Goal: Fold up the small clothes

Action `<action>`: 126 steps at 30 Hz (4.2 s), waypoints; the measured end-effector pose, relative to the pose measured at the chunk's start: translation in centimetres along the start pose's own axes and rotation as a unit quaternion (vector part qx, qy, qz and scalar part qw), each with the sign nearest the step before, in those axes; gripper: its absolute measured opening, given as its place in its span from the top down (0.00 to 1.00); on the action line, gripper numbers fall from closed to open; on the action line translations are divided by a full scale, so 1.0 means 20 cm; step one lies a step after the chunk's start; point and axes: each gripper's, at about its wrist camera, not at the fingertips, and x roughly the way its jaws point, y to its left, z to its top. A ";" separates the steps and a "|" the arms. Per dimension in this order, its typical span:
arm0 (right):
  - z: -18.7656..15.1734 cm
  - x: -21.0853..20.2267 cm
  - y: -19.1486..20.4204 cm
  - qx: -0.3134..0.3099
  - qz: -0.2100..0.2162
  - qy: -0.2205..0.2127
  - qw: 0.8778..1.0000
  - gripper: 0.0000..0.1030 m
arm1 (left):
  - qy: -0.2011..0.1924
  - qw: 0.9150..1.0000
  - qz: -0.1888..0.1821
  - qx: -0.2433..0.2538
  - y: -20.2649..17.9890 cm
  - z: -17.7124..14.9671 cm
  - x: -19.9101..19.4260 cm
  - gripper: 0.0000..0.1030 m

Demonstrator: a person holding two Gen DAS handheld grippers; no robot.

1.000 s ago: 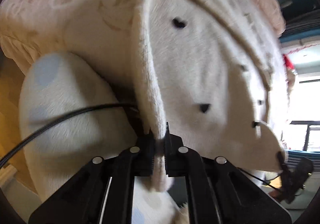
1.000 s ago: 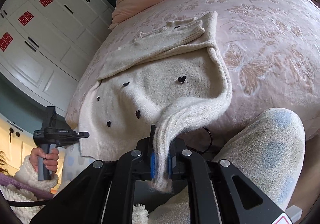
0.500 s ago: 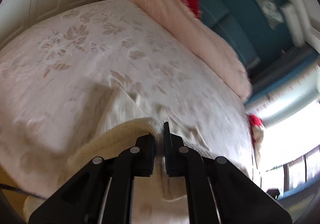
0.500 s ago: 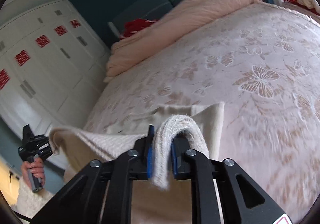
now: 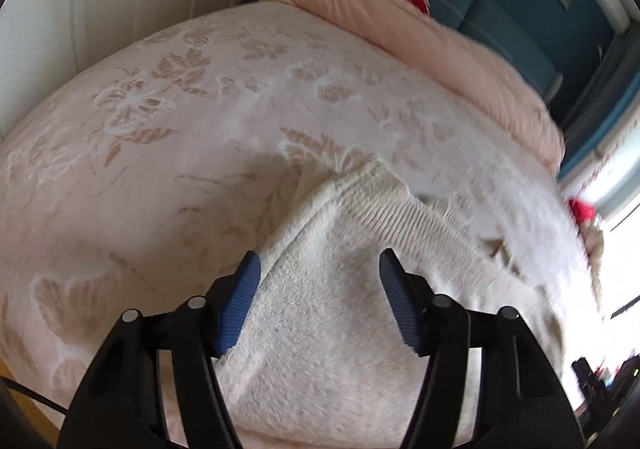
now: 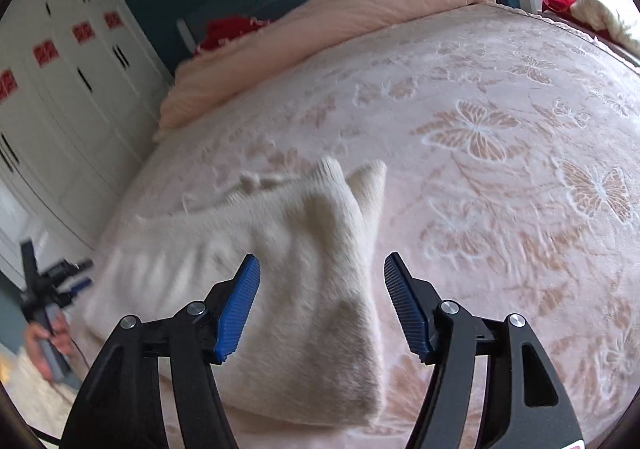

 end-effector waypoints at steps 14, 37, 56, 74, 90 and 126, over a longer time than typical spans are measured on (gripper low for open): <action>0.27 0.04 0.15 -0.016 0.013 -0.063 0.998 0.91 | 0.008 1.000 -0.010 -0.009 -0.02 0.12 0.10 0.90; 0.42 0.67 0.13 -0.028 -0.031 0.100 0.994 0.92 | 0.091 0.995 0.028 0.010 -0.21 0.37 0.61 0.73; -0.10 -0.04 -0.05 0.044 -0.015 0.025 0.999 0.41 | 0.031 0.997 -0.029 -0.071 0.17 0.04 0.04 0.31; -0.24 0.14 -0.10 0.249 0.152 0.034 0.956 0.76 | 0.054 0.970 -0.026 -0.235 0.20 -0.26 0.10 0.64; -0.43 -0.35 -0.23 0.151 0.000 0.045 0.988 0.61 | 0.070 0.978 -0.023 -0.197 0.21 -0.69 -0.27 0.73; 0.02 -0.17 0.25 -0.038 -0.018 -0.021 0.999 0.79 | 0.018 0.998 0.048 0.021 -0.20 -0.18 0.03 0.97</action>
